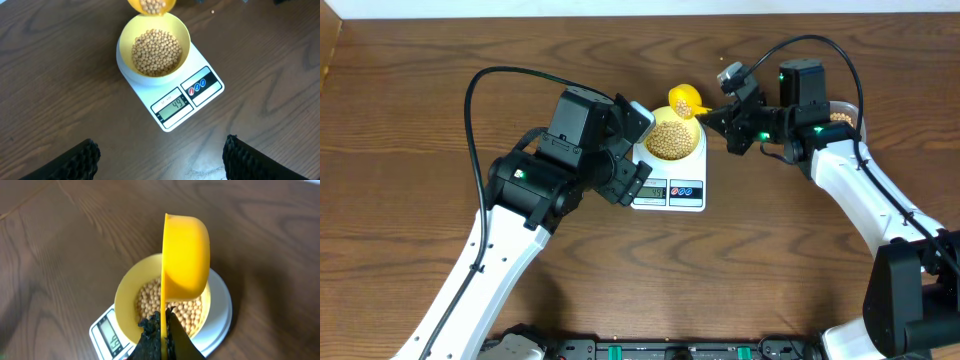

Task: Scoop item into bowl and weigh 50g on scale
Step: 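Hold the yellow scoop tilted over the bowl, trickling soybeans in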

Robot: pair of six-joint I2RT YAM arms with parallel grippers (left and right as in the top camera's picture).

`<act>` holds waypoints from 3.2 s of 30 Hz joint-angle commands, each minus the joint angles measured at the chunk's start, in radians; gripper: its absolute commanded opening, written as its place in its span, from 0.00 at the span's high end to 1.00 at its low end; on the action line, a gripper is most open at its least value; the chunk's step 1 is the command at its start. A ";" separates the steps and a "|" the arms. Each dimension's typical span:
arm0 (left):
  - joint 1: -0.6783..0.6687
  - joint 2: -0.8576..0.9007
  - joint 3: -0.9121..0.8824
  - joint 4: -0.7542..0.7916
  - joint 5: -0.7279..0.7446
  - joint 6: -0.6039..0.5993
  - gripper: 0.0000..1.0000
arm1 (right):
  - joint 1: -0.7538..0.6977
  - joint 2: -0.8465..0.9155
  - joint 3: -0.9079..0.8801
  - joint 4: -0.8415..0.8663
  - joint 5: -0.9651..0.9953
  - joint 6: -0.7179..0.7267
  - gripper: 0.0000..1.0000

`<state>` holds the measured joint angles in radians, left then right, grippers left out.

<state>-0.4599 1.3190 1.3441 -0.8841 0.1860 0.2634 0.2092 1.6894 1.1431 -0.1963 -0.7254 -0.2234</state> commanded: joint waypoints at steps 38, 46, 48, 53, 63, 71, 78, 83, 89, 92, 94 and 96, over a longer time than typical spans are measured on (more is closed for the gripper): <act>0.005 0.000 0.008 -0.002 0.012 0.009 0.19 | 0.015 -0.012 0.003 0.003 -0.013 -0.002 0.99; 0.005 0.000 0.008 -0.002 0.012 0.009 0.19 | 0.015 -0.012 0.003 0.012 -0.014 -0.001 0.99; 0.005 0.000 0.008 -0.002 0.012 0.009 0.19 | 0.015 -0.012 0.003 -0.058 -0.011 -0.004 0.99; 0.005 0.000 0.008 -0.002 0.012 0.009 0.19 | 0.015 -0.011 0.003 -0.006 -0.010 -0.038 0.99; 0.005 0.000 0.008 -0.002 0.012 0.009 0.19 | 0.015 -0.009 0.003 -0.029 -0.013 -0.010 0.99; 0.005 0.000 0.008 -0.002 0.012 0.009 0.19 | 0.015 -0.009 0.003 -0.002 -0.008 -0.006 0.99; 0.005 0.000 0.008 -0.002 0.013 0.009 0.19 | 0.015 -0.009 0.003 0.025 -0.010 0.010 0.99; 0.005 0.000 0.008 -0.002 0.012 0.009 0.19 | 0.015 -0.009 0.003 0.022 -0.010 0.010 0.99; 0.005 0.000 0.008 -0.002 0.012 0.009 0.19 | 0.015 -0.009 0.003 0.021 -0.010 0.010 0.99; 0.005 0.000 0.008 -0.002 0.012 0.009 0.19 | 0.015 -0.009 0.003 0.021 -0.010 0.010 0.99; 0.005 0.000 0.008 -0.002 0.012 0.009 0.19 | 0.015 -0.009 0.003 0.020 -0.010 0.010 0.99; 0.005 0.000 0.008 -0.002 0.013 0.009 0.19 | 0.015 -0.009 0.003 0.021 -0.010 0.010 0.99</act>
<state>-0.4599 1.3190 1.3441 -0.8841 0.1860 0.2634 0.2153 1.6894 1.1431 -0.1745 -0.7250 -0.2260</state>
